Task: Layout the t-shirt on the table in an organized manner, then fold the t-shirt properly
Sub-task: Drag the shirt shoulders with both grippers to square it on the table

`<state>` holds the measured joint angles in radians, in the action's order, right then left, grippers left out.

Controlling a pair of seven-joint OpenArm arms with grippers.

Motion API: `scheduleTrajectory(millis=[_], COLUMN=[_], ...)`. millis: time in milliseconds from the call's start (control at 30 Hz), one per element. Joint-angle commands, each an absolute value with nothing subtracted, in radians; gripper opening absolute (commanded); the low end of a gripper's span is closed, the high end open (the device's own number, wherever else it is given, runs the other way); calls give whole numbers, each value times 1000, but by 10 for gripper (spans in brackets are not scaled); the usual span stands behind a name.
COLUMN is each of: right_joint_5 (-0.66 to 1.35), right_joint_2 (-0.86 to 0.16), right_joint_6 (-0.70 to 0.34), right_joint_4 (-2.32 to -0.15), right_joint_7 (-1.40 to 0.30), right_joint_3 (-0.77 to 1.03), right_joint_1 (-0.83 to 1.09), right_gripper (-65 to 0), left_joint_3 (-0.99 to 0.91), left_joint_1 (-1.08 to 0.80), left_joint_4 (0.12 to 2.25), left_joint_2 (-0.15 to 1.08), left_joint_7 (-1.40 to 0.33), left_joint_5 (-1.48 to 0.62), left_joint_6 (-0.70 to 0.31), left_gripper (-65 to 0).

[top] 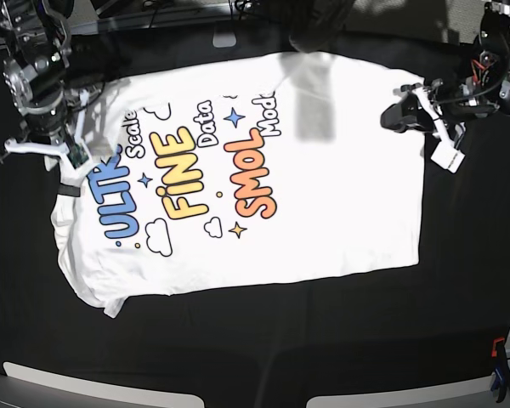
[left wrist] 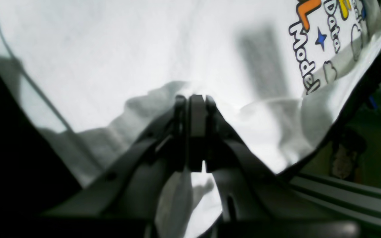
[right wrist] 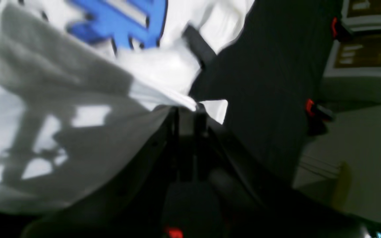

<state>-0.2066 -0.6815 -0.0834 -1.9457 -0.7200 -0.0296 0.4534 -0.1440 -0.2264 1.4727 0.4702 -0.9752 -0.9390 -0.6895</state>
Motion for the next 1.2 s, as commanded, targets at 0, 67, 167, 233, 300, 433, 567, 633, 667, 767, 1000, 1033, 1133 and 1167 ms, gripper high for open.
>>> scheduleTrajectory(millis=[0, 67, 167, 233, 300, 433, 567, 633, 667, 767, 1000, 1033, 1133, 1167], right_joint_5=[-224, -224, -224, -223, -223, -223, -224, -224, -224, -223, -223, -223, -223, -223], right_joint_2=[-689, -673, -661, -656, -657, -656, -657, -656, -657, -656, -644, -639, -628, -625], right_joint_6=[-73, -75, -75, -75, -75, -74, -70, -49, -44, -43, -42, -41, -41, -42], right_joint_4=[-1953, -1938, -1906, -1885, -1867, -1835, -1834, -1834, -1834, -1834, -1834, -1834, -1834, -1834], right_joint_7=[-694, -692, -692, -692, -692, -685, -649, -649, -647, -621, -614, -613, -613, -613], right_joint_3=[-20, -20, -20, -20, -20, -20, -20, -20, -20, -20, -20, -20, -20, -20], right_joint_1=[431, 402, 363, 344, 329, 310, 310, 310, 310, 310, 257, 245, 222, 219], right_gripper=[-650, -650, -650, -650, -650, -650, -650, -650, -650, -650, -650, -650, -650, -650], left_joint_3=[-165, -199, -263, -307, -344, -397, -413, -413, -413, -413, -412, -412, -412, -412], left_joint_1=[-213, -213, -212, -213, -213, -213, -213, -213, -213, -213, -213, -213, -213, -213], left_joint_4=[1487, 1488, 1488, 1488, 1488, 1488, 1488, 1488, 1488, 1488, 1488, 1487, 1487, 1487], left_joint_2=[477, 459, 432, 416, 408, 408, 408, 407, 407, 407, 380, 376, 371, 371], left_joint_7=[-945, -893, -859, -859, -862, -862, -863, -863, -862, -859, -850, -843, -834, -835], left_joint_5=[-939, -897, -863, -864, -865, -865, -865, -873, -883, -913, -950, -945, -944, -944], left_joint_6=[-698, -698, -698, -698, -698, -698, -698, -698, -698, -698, -698, -698, -698, -698], left_gripper=[-650, -650, -650, -650, -650, -650, -650, -650, -650, -650, -650, -650, -650, -650])
